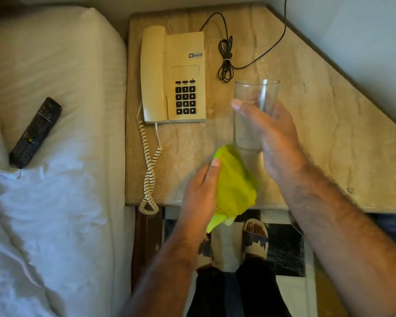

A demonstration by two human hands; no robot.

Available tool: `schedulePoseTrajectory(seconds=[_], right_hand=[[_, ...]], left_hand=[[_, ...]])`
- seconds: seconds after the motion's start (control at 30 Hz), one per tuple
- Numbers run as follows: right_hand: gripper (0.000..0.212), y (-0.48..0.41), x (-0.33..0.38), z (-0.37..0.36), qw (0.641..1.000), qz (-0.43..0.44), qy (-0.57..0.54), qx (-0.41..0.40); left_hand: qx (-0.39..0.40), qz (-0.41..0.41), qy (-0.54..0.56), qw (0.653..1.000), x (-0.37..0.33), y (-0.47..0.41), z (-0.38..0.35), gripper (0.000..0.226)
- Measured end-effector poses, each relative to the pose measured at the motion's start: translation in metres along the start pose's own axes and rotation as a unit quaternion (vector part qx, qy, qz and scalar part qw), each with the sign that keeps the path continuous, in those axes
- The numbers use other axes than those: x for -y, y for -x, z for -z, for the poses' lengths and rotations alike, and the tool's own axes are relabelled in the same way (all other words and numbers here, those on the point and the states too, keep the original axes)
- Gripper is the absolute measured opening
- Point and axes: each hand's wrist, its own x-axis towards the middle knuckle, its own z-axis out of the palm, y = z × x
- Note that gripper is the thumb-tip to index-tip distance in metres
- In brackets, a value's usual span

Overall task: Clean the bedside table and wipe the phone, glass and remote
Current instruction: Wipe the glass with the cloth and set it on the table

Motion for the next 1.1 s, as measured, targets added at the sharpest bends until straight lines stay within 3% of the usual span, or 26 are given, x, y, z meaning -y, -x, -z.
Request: schedulePoseTrajectory(seconds=[0.1,0.2,0.3,0.37,0.47,0.6,0.93,1.03,1.1], right_hand=[[0.047,-0.021,0.002,0.0,0.998,0.048,0.031,0.033],[0.066,-0.036,0.003,-0.005,0.99,0.082,0.1,0.052],[0.071,-0.047,0.0,-0.013,0.985,0.101,0.124,0.063],[0.071,-0.052,-0.002,-0.015,0.982,0.118,0.136,0.064],[0.073,-0.058,-0.006,-0.021,0.98,0.126,0.135,0.073],[0.075,-0.061,-0.011,-0.022,0.978,0.117,0.149,0.087],[0.078,-0.061,-0.024,-0.018,0.975,0.125,0.144,0.111],[0.081,-0.057,-0.033,-0.008,0.955,0.142,0.247,0.079],[0.079,-0.047,-0.046,0.004,0.911,0.164,0.378,0.024]], left_hand=[[-0.034,0.037,0.031,0.998,-0.002,-0.004,0.033,0.035],[-0.125,-0.077,-0.039,0.988,-0.015,-0.018,0.059,0.035],[-0.187,-0.245,-0.219,0.926,-0.021,-0.033,0.071,0.03],[-0.203,-0.295,-0.341,0.869,-0.018,-0.045,0.071,0.038],[-0.18,-0.271,-0.461,0.826,-0.01,-0.057,0.066,0.054],[-0.162,-0.218,-0.55,0.79,-0.001,-0.063,0.049,0.056],[-0.182,-0.233,-0.563,0.772,0.009,-0.072,0.046,0.055],[-0.186,-0.235,-0.566,0.768,0.011,-0.073,0.045,0.054],[-0.191,-0.237,-0.564,0.768,0.012,-0.074,0.044,0.053]])
